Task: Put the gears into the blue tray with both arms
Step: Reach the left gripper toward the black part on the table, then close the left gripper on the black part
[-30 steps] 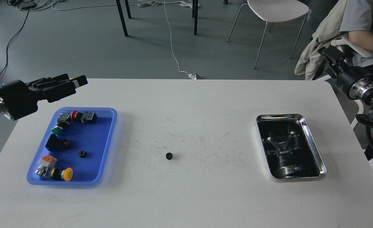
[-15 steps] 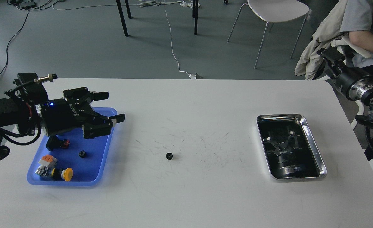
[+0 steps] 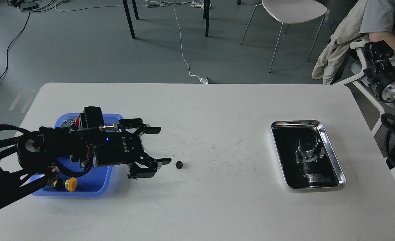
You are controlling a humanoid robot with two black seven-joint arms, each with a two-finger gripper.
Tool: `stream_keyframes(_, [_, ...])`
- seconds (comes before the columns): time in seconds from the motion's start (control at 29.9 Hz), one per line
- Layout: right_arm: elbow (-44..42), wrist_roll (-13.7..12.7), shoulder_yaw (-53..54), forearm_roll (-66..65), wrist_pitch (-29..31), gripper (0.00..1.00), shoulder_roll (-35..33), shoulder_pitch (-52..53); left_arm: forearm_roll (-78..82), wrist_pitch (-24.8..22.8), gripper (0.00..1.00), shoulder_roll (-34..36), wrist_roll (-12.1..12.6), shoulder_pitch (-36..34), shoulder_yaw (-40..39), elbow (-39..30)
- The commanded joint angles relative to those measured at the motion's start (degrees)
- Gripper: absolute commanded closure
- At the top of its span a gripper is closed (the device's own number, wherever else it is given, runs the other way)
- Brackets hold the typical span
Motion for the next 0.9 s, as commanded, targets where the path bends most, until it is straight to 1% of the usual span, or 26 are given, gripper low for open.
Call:
stream_keyframes(0.0, [-0.24,-0.02,1.3,3.7,-0.12,0.07,0.29,-0.08,0.55,0.0,0.03,-4.97,-0.01,0.07,0.55,3.1])
stream_keyframes(0.13, [-0.24,-0.02,1.21,5.38,-0.64,0.07,0.73,-0.26,0.55,0.0,0.03,-9.72,-0.01,-0.01,0.73,7.66])
stream_keyframes(0.27, [-0.07,0.15,0.77,5.39,-1.7,0.06,2.05,-0.79,0.55,0.08,0.03,-12.89,-0.01,0.25,0.82,12.23])
stream_keyframes(0.4, [-0.07,0.24,1.3,5.39,-2.49,0.06,2.31,-1.05,0.55,0.7,0.04,-16.41,-0.01,0.16,3.01,15.84])
stream_keyframes(0.47, [-0.07,0.33,1.3,5.39,-2.75,0.06,2.49,-1.05,0.55,1.66,0.09,-16.76,-0.01,0.16,4.15,17.51])
stream_keyframes(0.6, [-0.16,0.59,1.12,5.3,-2.84,0.06,2.84,-1.14,0.55,6.05,0.11,-18.43,-0.01,-0.1,7.93,20.59])
stream_keyframes(0.67, [-0.16,0.68,1.04,5.3,-3.28,0.06,3.1,-1.14,0.55,7.64,0.17,-18.26,-0.01,-0.1,8.2,21.73])
stream_keyframes(0.7, [-0.16,0.68,1.04,5.3,-3.45,0.06,3.19,-1.23,0.55,7.82,0.2,-18.34,-0.01,-0.02,8.29,22.09])
stream_keyframes(0.87, [-0.16,0.77,1.04,5.3,-3.54,0.06,3.28,-1.32,0.55,8.17,0.23,-18.26,-0.01,0.16,8.29,22.53])
